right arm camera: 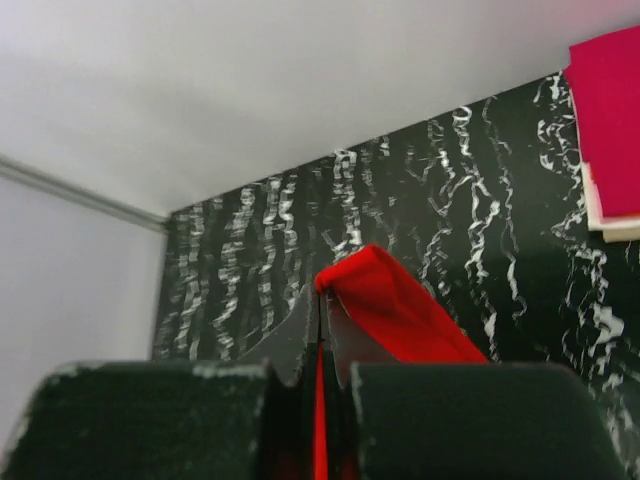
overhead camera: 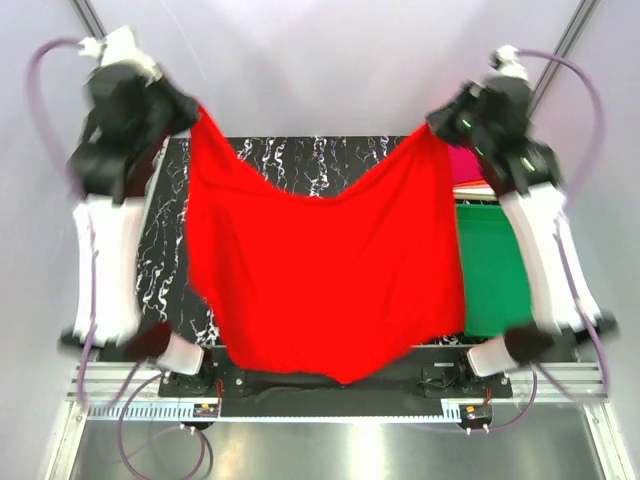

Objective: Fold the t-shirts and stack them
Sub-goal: Flatten the tshirt out

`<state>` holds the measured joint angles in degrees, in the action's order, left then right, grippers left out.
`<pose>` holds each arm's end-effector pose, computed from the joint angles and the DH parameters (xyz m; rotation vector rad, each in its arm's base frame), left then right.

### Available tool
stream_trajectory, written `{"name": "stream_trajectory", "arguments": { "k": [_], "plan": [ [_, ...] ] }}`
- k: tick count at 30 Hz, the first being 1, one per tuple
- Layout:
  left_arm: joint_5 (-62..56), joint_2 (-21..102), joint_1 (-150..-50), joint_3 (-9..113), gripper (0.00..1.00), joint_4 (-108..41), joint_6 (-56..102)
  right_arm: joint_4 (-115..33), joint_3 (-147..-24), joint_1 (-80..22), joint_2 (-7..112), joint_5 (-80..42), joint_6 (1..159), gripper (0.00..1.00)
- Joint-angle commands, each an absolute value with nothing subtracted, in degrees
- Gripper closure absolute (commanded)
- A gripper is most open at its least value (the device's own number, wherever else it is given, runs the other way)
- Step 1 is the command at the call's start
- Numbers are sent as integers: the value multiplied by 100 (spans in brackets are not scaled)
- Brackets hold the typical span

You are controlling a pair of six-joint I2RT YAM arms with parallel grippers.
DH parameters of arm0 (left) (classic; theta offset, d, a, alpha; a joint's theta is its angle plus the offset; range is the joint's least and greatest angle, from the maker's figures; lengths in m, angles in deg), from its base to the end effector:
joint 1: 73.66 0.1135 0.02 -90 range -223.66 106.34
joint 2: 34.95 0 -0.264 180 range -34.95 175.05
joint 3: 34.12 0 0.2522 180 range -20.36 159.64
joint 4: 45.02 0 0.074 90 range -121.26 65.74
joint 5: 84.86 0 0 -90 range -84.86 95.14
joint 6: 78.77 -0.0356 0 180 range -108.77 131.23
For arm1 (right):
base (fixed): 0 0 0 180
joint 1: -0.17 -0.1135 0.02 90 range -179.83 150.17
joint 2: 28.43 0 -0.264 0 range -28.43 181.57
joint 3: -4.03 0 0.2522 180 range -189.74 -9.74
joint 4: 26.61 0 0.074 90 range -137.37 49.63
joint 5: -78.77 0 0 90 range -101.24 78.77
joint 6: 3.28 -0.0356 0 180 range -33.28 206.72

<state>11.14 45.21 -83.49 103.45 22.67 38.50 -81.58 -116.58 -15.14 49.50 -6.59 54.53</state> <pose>0.2158 -0.0336 0.5666 -0.3435 1.7309 -0.3807 0.2488 0.0651 0.5193 0.3248 1.7856 0.5213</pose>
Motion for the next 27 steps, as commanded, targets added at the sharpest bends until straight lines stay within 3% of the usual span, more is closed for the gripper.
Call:
{"name": "stream_trajectory", "arguments": {
  "k": [1, 5, 8, 13, 18, 27],
  "plan": [
    [1753, 5608, -8105, 11467, 100, 1489, 3576, -7640, -12959, -1486, 6204, -369, 5945, 100],
    [1429, 6322, -7771, 12428, 100, 892, 3882, -7719, -14751, -1442, 7348, 115, 6526, 100],
    [1087, 6174, -7551, 12360, 100, 189, 4295, -7895, -16323, -1311, 7931, 98, 6703, 100],
    [787, 5471, -7472, 12002, 100, -559, 4498, -7833, -16381, -1100, 7617, 221, 6764, 100],
    [664, 4182, -7472, 10447, 100, -613, 4411, -7738, -14662, -1108, 6791, 134, 6800, 100],
    [602, 1036, -7472, 5254, 100, -315, 4752, -7044, -9749, -1108, 4445, -551, 5975, 100]
  ]
}}
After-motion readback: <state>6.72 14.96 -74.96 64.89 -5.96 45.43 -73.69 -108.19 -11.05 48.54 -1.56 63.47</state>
